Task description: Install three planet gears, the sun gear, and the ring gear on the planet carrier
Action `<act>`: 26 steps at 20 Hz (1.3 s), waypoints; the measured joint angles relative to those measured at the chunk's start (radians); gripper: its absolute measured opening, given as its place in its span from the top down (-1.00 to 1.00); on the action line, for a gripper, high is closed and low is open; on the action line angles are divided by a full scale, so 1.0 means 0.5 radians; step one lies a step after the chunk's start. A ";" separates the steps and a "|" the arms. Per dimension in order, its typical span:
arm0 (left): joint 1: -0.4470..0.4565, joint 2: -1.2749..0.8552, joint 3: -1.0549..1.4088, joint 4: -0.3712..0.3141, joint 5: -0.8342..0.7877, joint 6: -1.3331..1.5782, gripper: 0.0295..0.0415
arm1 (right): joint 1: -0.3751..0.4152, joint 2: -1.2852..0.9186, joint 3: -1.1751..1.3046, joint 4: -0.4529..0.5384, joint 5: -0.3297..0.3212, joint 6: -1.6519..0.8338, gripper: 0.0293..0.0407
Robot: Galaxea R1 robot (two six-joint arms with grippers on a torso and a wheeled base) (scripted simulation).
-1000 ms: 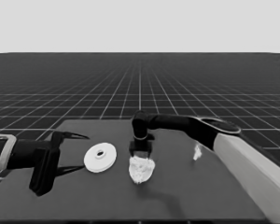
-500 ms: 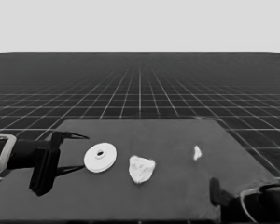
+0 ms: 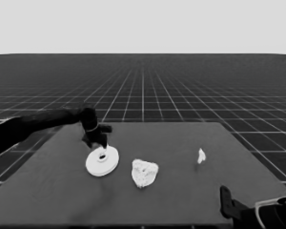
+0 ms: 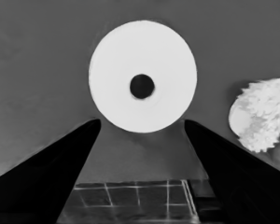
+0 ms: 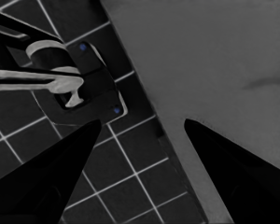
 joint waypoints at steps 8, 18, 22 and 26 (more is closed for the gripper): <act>0.338 0.233 -0.599 0.065 -0.202 0.159 -0.49 | 0.000 -0.001 0.001 0.000 0.000 0.000 -0.61; 0.373 0.259 -0.658 0.085 -0.236 0.184 0.12 | 0.000 -0.001 0.001 0.000 0.000 0.000 -0.61; 0.373 0.259 -0.658 0.085 -0.236 0.184 0.12 | 0.000 -0.001 0.001 0.000 0.000 0.000 -0.61; 0.156 0.161 -0.435 -0.060 -0.059 0.086 0.11 | 0.000 -0.001 0.001 0.000 0.000 0.000 -0.61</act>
